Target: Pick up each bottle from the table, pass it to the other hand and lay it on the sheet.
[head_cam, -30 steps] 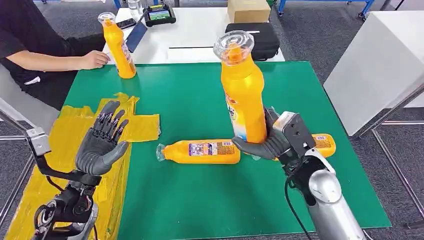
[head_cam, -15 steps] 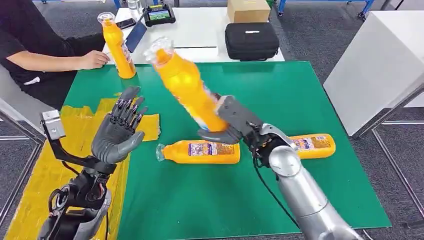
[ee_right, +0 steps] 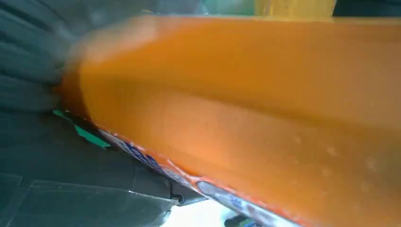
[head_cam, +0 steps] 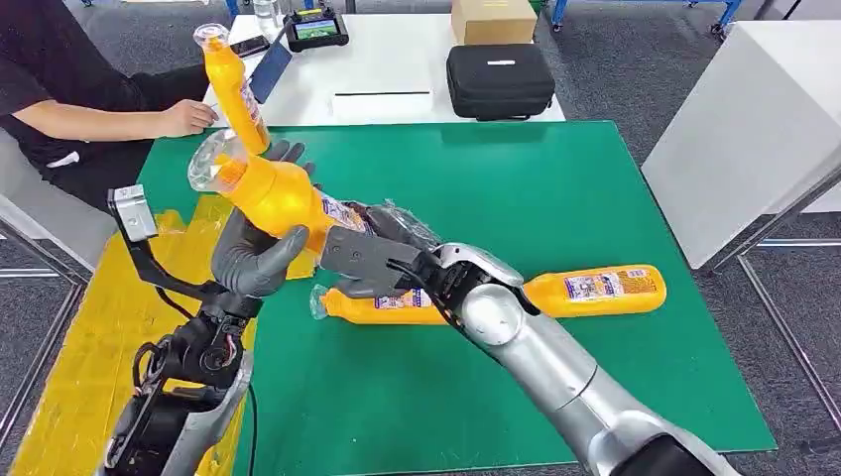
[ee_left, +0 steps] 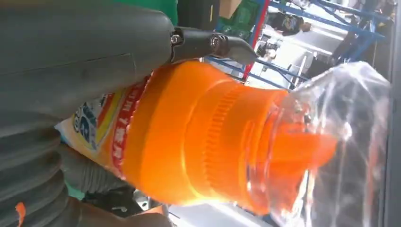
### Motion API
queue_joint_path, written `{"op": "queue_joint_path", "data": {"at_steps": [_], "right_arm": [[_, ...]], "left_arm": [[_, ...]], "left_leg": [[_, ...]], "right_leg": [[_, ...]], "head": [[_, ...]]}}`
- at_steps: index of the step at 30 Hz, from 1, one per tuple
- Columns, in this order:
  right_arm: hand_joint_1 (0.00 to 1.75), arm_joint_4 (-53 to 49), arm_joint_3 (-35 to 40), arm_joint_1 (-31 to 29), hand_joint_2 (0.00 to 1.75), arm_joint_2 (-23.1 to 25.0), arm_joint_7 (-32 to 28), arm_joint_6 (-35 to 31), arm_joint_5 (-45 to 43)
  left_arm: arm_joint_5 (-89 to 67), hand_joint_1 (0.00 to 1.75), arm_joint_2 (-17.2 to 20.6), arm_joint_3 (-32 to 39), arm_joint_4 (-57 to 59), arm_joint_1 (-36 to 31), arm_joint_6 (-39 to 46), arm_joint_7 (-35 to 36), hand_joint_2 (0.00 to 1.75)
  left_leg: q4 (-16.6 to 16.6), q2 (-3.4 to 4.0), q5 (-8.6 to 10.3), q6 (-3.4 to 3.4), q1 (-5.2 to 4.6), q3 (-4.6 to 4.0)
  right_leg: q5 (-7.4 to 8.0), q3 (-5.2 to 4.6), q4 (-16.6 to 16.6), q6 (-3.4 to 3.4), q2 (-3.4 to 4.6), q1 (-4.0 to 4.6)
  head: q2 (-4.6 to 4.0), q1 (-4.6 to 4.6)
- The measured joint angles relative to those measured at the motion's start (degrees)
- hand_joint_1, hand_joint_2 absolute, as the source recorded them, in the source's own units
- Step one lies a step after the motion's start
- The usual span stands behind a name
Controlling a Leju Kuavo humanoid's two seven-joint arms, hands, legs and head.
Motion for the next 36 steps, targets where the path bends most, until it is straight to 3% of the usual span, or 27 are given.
{"op": "queue_joint_path", "data": {"at_steps": [17,18,19,36], "right_arm": [[1.75,0.87,3.43,-0.47,1.75,0.74,2.23,-0.17,3.30],[1.75,0.87,3.43,-0.63,1.75,0.76,2.36,-0.18,3.30],[1.75,0.90,3.43,-0.78,1.75,0.76,2.54,-0.18,3.30],[1.75,0.92,3.43,-0.85,1.75,0.76,3.15,-0.20,4.57]], "left_arm": [[1.35,0.00,-0.52,-0.74,3.67,-0.90,1.31,0.92,1.75],[1.40,0.63,-0.52,-0.92,4.04,-1.32,1.29,0.98,1.75],[1.55,1.75,-0.52,-1.16,4.48,-1.77,1.27,1.01,1.75],[1.02,1.75,-0.48,-2.62,6.14,-2.55,3.39,-3.54,1.75]], "left_leg": [[0.00,0.01,0.01,0.00,0.01,-0.04],[0.00,0.01,0.01,0.00,0.01,-0.04],[0.00,0.01,0.01,0.00,0.01,-0.04],[0.00,0.01,0.02,-0.01,0.01,-0.05]], "right_leg": [[0.00,-0.05,0.00,0.00,0.00,0.01],[0.00,-0.05,0.00,0.00,0.00,0.01],[0.00,-0.04,0.00,0.00,0.00,0.01],[0.00,-0.06,0.00,0.00,0.00,0.01]], "head": [[0.00,-0.02],[0.00,-0.02],[0.00,-0.02],[0.00,-0.02]]}}
